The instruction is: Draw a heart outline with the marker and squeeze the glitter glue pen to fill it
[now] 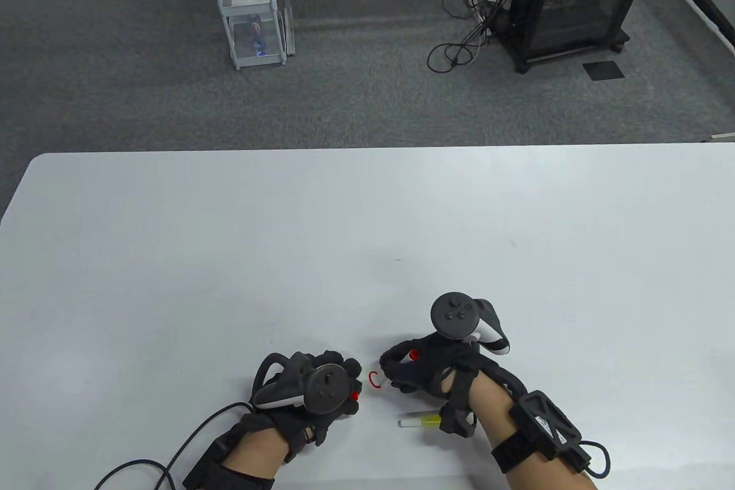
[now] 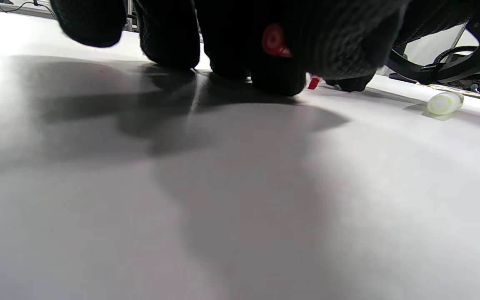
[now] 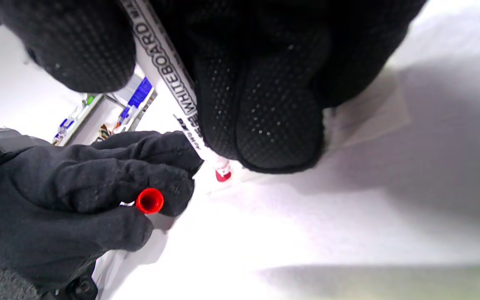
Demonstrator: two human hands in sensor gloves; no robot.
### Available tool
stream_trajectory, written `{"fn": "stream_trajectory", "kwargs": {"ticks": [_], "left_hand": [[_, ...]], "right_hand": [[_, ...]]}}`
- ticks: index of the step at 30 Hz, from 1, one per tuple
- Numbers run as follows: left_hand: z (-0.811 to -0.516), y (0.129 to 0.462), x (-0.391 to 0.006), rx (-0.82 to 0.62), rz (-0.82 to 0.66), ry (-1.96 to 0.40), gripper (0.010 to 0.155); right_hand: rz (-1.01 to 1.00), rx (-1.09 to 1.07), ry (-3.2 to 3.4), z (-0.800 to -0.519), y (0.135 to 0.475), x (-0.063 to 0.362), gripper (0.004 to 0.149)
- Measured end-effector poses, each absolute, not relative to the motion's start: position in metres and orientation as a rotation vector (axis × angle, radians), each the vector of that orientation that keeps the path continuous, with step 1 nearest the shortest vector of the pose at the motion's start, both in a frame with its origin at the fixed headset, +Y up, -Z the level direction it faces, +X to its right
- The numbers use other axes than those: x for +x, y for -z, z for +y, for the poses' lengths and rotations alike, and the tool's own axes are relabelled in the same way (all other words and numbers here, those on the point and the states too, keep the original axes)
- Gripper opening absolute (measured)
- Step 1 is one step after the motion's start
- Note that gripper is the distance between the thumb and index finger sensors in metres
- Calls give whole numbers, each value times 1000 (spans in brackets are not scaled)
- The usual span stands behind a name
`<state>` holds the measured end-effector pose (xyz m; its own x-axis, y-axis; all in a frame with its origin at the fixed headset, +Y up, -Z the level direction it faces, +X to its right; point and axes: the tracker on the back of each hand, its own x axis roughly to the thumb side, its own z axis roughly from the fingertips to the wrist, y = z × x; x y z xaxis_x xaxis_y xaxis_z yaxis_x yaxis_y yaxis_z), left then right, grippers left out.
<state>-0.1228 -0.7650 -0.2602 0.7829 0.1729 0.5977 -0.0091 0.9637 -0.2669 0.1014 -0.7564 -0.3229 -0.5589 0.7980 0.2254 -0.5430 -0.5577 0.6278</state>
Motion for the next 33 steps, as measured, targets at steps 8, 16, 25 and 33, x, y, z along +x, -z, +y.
{"fn": "stream_trajectory", "kwargs": {"ticks": [8,16,25,33], "left_hand": [[-765,261,-123,-260,-665,-103,46],[-766,261,-124,-262,-667,-108,46],[-766,261,-124,-264,-667,-109,46],[-766,261,-124,-265,-667,-110,47]], "right_hand": [[616,560,-2131,-757,324,108,58],[588,507,-2109,-760,325,112,58],[558,450,-2084,-762,326,115,59],[577,456,-2081,-763,326,116,59]]}}
